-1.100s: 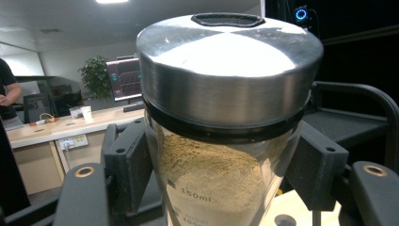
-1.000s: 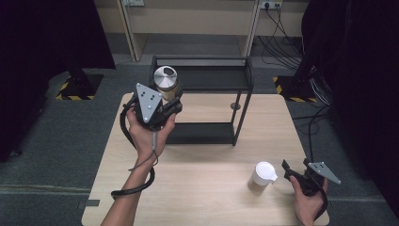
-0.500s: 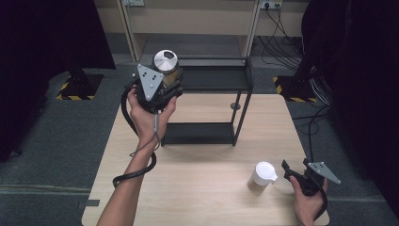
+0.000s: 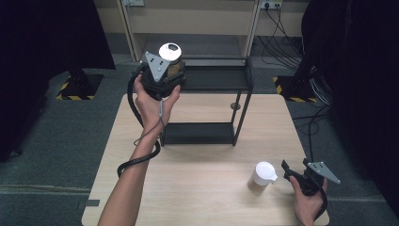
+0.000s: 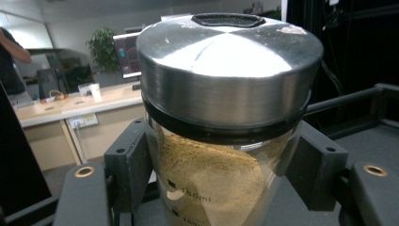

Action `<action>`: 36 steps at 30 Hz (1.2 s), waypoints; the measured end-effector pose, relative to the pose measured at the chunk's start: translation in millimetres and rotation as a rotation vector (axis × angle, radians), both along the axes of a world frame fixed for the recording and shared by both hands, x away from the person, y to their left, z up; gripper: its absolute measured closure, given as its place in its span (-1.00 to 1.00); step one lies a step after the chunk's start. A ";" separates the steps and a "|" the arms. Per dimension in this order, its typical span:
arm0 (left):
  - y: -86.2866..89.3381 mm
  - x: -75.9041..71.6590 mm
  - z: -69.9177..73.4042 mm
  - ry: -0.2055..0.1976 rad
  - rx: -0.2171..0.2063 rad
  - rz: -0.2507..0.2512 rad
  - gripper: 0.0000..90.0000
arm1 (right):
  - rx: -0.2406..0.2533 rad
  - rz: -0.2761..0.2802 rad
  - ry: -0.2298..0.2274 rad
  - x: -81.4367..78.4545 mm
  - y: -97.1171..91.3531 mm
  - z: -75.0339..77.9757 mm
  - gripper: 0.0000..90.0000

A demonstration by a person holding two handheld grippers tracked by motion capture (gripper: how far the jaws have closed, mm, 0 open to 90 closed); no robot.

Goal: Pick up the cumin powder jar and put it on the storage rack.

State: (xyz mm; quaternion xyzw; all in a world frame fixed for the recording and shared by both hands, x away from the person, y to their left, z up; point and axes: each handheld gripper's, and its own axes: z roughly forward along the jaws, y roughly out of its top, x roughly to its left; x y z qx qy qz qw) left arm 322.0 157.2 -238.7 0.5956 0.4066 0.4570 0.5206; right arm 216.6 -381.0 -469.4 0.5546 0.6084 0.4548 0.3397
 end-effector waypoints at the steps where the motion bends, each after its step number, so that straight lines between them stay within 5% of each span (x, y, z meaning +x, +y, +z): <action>1: 0.3 1.9 0.2 0.009 -0.002 0.001 -0.31 | 0.000 0.001 0.000 0.0 0.0 -0.1 -0.80; 21: 8.3 26.5 4.5 0.092 -0.103 -0.008 -0.31 | -0.007 0.005 0.001 0.5 0.6 0.2 -0.80; 36: 11.4 28.4 -0.6 0.076 -0.112 -0.021 -0.31 | -0.009 0.007 0.001 0.6 0.7 0.3 -0.80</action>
